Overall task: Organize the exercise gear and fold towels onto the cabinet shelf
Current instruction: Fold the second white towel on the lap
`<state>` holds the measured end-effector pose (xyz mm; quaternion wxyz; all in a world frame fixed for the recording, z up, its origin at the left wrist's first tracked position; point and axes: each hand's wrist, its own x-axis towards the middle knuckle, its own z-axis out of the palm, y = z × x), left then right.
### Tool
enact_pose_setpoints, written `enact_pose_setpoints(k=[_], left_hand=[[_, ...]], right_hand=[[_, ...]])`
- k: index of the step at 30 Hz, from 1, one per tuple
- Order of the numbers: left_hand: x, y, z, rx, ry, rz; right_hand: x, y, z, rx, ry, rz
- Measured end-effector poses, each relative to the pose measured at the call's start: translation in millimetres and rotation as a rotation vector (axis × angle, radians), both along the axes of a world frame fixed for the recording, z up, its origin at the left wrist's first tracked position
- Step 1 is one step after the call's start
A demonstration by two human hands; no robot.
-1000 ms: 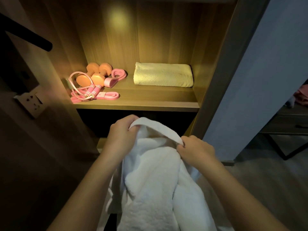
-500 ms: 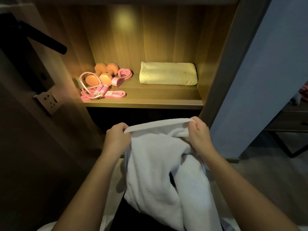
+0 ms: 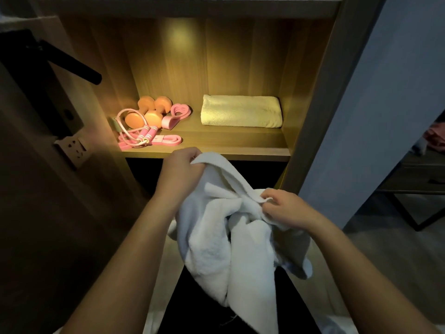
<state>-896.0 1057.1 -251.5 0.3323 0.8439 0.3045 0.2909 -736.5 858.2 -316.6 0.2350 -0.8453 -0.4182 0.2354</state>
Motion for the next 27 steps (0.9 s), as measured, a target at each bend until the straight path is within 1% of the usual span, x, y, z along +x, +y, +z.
enact_pose_setpoints(k=[2,4,6,7,8,9,11,13,14,16,18,19,22,23,24,25,27], left_hand=[[2.0,-6.7,-10.7,-0.038,0.054,-0.038],[0.1,-16.5,-28.4,-0.089,0.208,-0.093],[-5.9,-26.1,-49.9,-0.182,0.399,-0.271],[-10.2,-29.8,-60.1,-0.256,0.463,-0.386],[-15.2,-31.7,-69.1,-0.324,0.521,-0.456],[-19.5,-30.1,-76.9,-0.365,0.594,-0.463],[-25.1,-24.6,-87.6,-0.325,0.732,-0.377],[-23.5,-22.8,-91.8,-0.224,0.775,-0.302],[-20.9,-23.5,-91.4,-0.185,0.776,-0.298],[-15.6,-24.2,-82.9,-0.139,0.795,-0.328],[-13.2,-20.3,-66.3,-0.167,0.869,-0.406],[-13.2,-17.4,-55.6,-0.206,0.924,-0.472],[-17.5,-16.3,-24.3,-0.417,1.080,-0.721],[-18.2,-16.4,-18.3,-0.475,1.089,-0.779],[-19.0,-16.1,-14.9,-0.485,1.089,-0.803],[-19.2,-16.1,-12.0,-0.439,1.084,-0.790],[-18.9,-13.6,-8.1,-0.244,1.040,-0.670]], right_hand=[[-0.8,-5.5,-11.2,-0.048,0.087,0.028],[-3.8,-6.2,-30.1,-0.152,0.178,0.072],[-8.6,-6.0,-49.4,-0.223,0.208,0.131],[-10.5,-6.2,-56.1,-0.227,0.239,0.156],[-10.9,-7.0,-60.9,-0.220,0.269,0.175],[-10.3,-7.9,-63.0,-0.222,0.276,0.193],[-9.4,-8.8,-61.7,-0.262,0.225,0.228],[-11.3,-6.5,-57.8,-0.287,0.145,0.253],[-13.1,-3.7,-56.1,-0.274,0.118,0.267],[-16.8,1.3,-46.4,-0.269,0.084,0.290],[-18.3,2.5,-26.7,-0.352,0.095,0.302],[-18.0,1.8,-16.0,-0.422,0.147,0.303],[-20.7,-4.5,9.9,-0.585,0.468,0.337],[-21.6,-7.4,16.1,-0.606,0.518,0.364],[-22.2,-10.3,21.6,-0.615,0.520,0.379],[-22.5,-12.9,26.0,-0.618,0.490,0.380],[-21.9,-17.5,33.3,-0.610,0.328,0.361]])
